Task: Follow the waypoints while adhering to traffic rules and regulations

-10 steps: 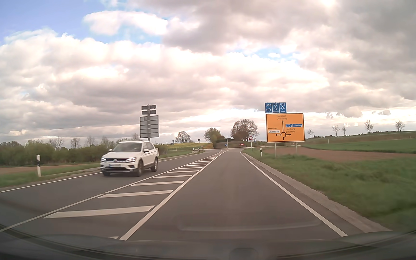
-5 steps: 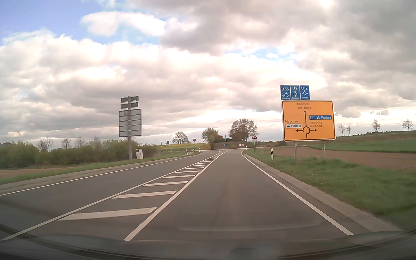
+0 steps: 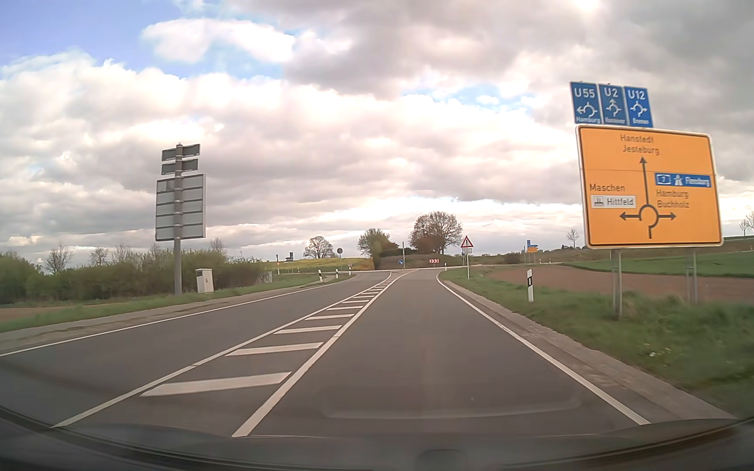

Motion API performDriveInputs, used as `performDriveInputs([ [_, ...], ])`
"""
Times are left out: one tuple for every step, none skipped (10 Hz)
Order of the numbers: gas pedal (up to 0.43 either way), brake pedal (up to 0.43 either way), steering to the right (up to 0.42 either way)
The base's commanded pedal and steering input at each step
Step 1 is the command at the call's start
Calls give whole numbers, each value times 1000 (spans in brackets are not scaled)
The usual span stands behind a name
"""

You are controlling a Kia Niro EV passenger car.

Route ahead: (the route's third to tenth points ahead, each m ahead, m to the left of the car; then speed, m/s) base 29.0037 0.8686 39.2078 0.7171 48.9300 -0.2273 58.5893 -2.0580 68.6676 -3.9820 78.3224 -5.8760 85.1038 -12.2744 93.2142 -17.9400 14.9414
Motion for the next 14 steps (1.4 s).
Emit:
performDriveInputs([
  [0,0,4],
  [0,0,5],
  [0,0,6],
  [0,0,6],
  [0,0,6],
  [0,0,6],
  [0,0,6],
  [0,0,6],
  [0,0,6],
  [0,0,6],
  [0,0,6],
  [0,0,6],
  [0,0,6],
  [0,0,6],
])
